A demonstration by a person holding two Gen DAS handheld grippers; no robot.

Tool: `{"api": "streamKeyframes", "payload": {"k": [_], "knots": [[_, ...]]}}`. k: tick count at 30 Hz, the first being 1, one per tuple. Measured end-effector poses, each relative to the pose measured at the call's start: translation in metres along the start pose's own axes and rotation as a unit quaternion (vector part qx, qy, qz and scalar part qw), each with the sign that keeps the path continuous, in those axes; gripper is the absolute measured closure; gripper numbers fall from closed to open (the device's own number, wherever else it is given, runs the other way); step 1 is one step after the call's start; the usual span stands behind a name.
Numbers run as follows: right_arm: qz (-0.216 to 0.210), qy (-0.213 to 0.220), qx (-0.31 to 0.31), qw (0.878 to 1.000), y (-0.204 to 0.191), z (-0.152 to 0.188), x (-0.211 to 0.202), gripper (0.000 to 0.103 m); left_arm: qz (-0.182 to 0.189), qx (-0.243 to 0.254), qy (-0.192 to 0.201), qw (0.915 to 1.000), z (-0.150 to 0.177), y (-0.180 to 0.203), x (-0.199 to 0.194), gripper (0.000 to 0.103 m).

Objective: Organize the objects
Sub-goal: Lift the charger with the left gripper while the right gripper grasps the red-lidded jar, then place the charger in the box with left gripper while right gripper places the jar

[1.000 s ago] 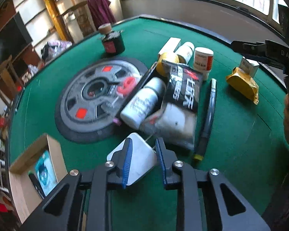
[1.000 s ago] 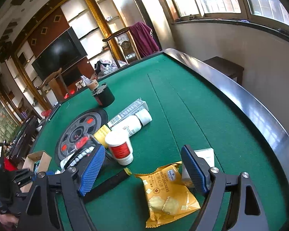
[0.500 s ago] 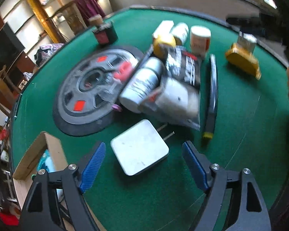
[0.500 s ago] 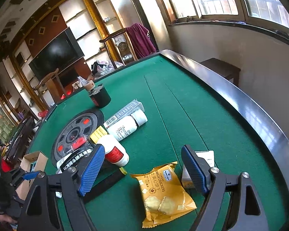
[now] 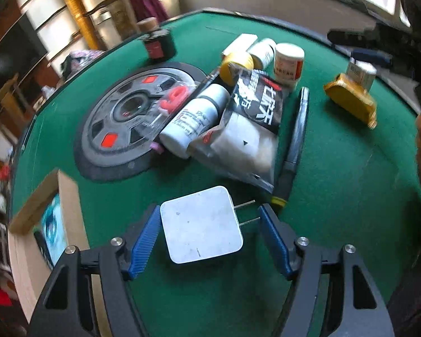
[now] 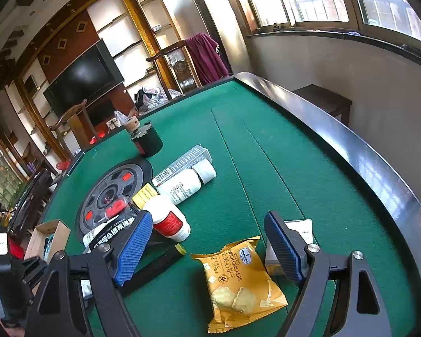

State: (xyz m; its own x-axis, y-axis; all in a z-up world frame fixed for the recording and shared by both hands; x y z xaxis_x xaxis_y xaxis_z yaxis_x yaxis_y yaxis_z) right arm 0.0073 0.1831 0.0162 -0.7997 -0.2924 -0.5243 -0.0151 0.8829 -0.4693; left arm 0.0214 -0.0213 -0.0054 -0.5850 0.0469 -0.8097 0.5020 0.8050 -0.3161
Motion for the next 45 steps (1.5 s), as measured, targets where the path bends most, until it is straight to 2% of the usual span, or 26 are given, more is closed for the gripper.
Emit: {"api": "streamKeyframes", "payload": {"k": [4, 6, 8, 14, 18, 22, 23, 25, 26, 31, 37, 41, 45], "knots": [[-0.02, 0.009, 0.013, 1.0, 0.004, -0.005, -0.005, 0.017, -0.02, -0.032, 0.025, 0.999, 0.01, -0.006, -0.033, 0.033], [-0.034, 0.013, 0.026, 0.999, 0.008, -0.009, -0.01, 0.017, -0.014, -0.054, 0.04, 0.9977, 0.015, -0.008, -0.053, 0.033], [-0.043, -0.003, 0.025, 0.999, 0.009, -0.014, -0.008, 0.017, -0.005, -0.077, 0.056, 0.9954, 0.02, -0.012, -0.07, 0.033], [-0.032, -0.098, -0.055, 0.993, -0.01, -0.027, 0.019, 0.017, 0.023, -0.145, 0.082, 0.9858, 0.035, -0.022, -0.091, 0.033], [-0.026, -0.138, -0.124, 0.982, -0.034, -0.011, 0.043, 0.017, 0.037, -0.166, 0.075, 0.9825, 0.049, -0.025, -0.088, 0.033], [0.003, -0.153, -0.164, 0.974, -0.044, 0.001, 0.064, 0.019, 0.035, -0.18, 0.073, 0.9804, 0.059, -0.034, -0.09, 0.033], [0.006, -0.153, -0.167, 0.974, -0.046, 0.001, 0.068, 0.021, 0.035, -0.184, 0.073, 0.9796, 0.061, -0.037, -0.09, 0.033], [0.006, -0.157, -0.165, 0.974, -0.046, 0.0, 0.075, 0.041, 0.03, -0.193, 0.073, 0.9779, 0.065, -0.043, -0.09, 0.033], [0.005, -0.163, -0.158, 0.974, -0.045, 0.0, 0.08, 0.064, 0.029, -0.198, 0.073, 0.977, 0.067, -0.046, -0.09, 0.033], [0.0, -0.175, -0.122, 0.977, -0.036, -0.001, 0.082, 0.066, 0.03, -0.214, 0.074, 0.9736, 0.074, -0.054, -0.09, 0.033], [-0.019, -0.155, -0.095, 0.983, -0.038, -0.011, 0.055, 0.066, 0.029, -0.226, 0.082, 0.9701, 0.077, -0.064, -0.096, 0.033], [-0.055, -0.143, -0.098, 0.983, -0.064, -0.021, 0.032, 0.066, 0.02, -0.241, 0.091, 0.9662, 0.08, -0.083, -0.108, 0.033], [-0.115, -0.153, -0.109, 0.975, -0.111, -0.019, 0.02, 0.065, -0.004, -0.254, 0.092, 0.9628, 0.087, -0.113, -0.116, 0.033]]}}
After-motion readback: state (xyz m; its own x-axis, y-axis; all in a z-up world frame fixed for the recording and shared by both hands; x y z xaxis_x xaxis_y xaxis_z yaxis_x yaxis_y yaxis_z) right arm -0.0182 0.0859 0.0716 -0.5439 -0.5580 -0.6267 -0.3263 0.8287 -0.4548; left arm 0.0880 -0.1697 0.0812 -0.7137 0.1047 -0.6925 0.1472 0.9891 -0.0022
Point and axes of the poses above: each gripper's, at about its wrist camera, not at the fingertips, and x roughly the way its jaws point, y to its right, z to its underside, the point moved 6 cm from there along x, roughly the way its jaws point, and after that the axes turned 13 degrees about -z, right-handed, at the moved point
